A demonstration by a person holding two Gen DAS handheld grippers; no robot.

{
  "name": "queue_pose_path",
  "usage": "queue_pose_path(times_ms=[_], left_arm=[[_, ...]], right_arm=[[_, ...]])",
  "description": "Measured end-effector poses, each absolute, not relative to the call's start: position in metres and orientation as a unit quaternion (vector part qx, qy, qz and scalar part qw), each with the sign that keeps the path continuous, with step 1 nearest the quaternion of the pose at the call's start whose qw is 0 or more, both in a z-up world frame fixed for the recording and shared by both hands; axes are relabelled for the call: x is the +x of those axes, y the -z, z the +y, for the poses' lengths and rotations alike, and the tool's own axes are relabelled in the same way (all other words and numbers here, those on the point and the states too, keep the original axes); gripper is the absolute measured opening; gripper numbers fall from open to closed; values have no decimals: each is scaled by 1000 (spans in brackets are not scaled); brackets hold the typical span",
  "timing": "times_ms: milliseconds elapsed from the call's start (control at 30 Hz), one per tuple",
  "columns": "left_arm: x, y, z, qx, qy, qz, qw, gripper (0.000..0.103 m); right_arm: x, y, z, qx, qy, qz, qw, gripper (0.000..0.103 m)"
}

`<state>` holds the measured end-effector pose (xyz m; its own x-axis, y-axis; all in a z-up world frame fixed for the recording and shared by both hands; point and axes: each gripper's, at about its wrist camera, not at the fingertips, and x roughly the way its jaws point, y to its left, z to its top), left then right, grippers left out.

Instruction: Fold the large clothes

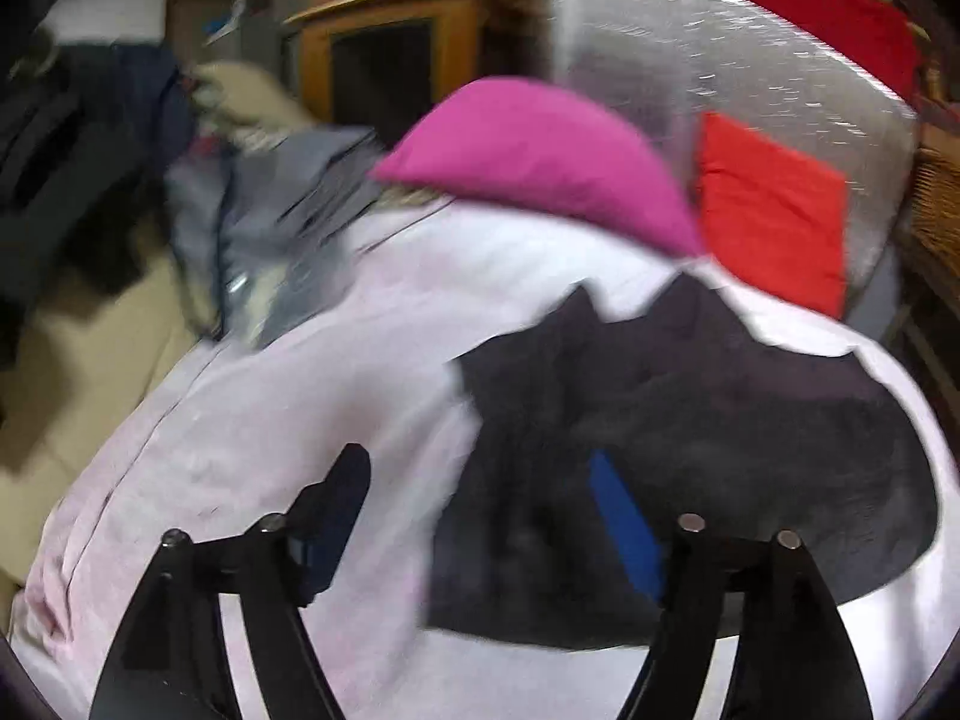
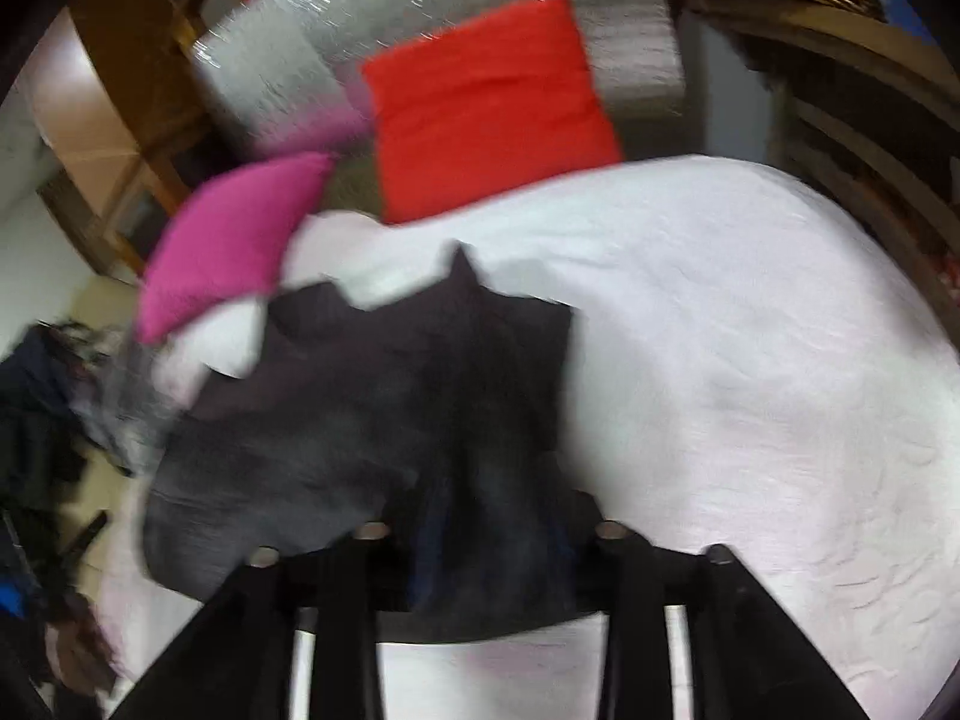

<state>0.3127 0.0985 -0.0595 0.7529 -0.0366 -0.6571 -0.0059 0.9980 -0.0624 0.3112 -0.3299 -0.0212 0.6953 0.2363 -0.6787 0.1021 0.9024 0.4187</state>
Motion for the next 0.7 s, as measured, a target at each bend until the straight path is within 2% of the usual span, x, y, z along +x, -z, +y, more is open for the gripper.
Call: queue_pose_path(times_ms=[200,333,500,700], left_arm=[[331,69,5,40,87,353,931,80],[349,102,-31,67,88,400,910,80],[361,136,-35,70,78,442,891,83],[363,126,-24,44,91,446,889,84]], right_arm=[[358,28,-253,269,-183,396,859,86],[381,54,-244,302,-200,418,833,86],[396,101,-258,313,-148,458,818,83],[386,79,-240,272,-147,446,840,85]])
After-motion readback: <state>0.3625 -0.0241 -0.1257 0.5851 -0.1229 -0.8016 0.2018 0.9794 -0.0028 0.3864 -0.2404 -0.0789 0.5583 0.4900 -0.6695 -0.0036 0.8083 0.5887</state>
